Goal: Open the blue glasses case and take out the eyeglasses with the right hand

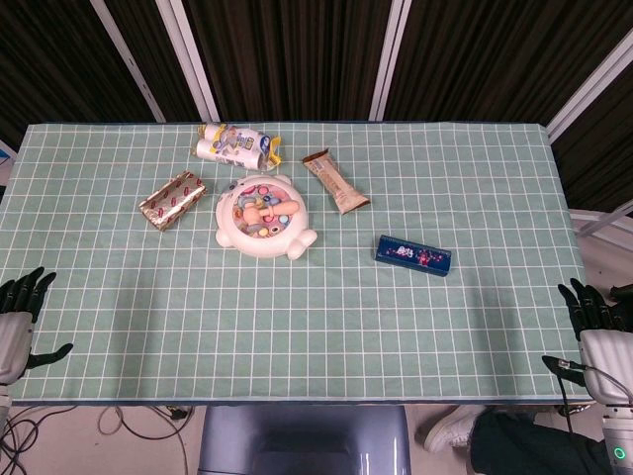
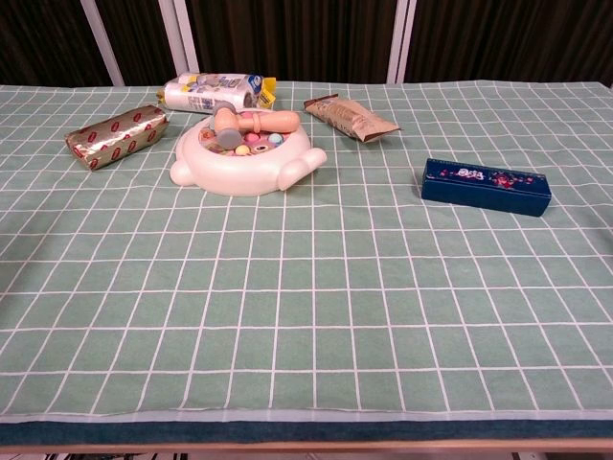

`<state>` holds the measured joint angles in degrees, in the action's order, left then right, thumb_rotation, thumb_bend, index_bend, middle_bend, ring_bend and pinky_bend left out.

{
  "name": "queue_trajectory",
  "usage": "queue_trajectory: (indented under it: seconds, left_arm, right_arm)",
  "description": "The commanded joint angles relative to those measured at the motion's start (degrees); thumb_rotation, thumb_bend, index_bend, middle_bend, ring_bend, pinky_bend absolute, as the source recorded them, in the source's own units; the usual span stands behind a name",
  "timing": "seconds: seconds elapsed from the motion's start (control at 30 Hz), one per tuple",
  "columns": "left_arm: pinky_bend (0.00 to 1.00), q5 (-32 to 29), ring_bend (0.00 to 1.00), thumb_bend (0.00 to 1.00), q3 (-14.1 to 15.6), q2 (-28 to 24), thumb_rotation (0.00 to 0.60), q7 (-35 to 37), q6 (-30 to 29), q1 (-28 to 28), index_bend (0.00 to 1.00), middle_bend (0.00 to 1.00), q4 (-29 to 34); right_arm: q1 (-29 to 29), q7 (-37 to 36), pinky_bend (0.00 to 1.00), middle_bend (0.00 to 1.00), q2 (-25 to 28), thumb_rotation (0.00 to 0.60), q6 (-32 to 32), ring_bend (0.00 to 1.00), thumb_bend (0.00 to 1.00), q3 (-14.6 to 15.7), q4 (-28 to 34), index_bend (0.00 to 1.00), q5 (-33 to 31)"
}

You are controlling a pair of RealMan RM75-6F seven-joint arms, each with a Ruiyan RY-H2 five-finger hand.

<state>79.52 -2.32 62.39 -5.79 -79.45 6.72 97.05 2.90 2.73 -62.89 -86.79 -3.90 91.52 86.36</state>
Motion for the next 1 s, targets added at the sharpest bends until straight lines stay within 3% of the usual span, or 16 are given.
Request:
queue_trajectory:
  seconds: [0.03, 0.7, 1.0]
  left_arm:
    - [0.0, -0.1, 0.0, 0.06, 0.02, 0.0, 0.6, -0.07, 0.04, -0.02, 0.0, 0.0, 0.09]
    - [0.0, 0.12, 0.0, 0.06, -0.02, -0.57, 0.6, 1.71, -0.41, -0.38, 0.0, 0.0, 0.26]
    - [0.0, -0.4, 0.0, 0.06, -0.14, -0.34, 0.6, 1.57, 0.46, 0.01, 0.0, 0.0, 0.13]
  right_arm:
    - [-0.02, -0.04, 0.2, 0.0, 0.01, 0.6, -0.06, 0.0, 0.12, 0.01, -0.08, 0.0, 0.05]
    - [-0.01, 1.41, 0.2, 0.0, -0.18, 0.6, 0.02, 0.0, 0.12, 0.01, 1.43, 0.0, -0.14]
    - [4.14, 4.39, 0.2, 0.0, 0.86, 0.6, 4.78, 0.0, 0.16, -3.25, 10.07, 0.0, -3.25]
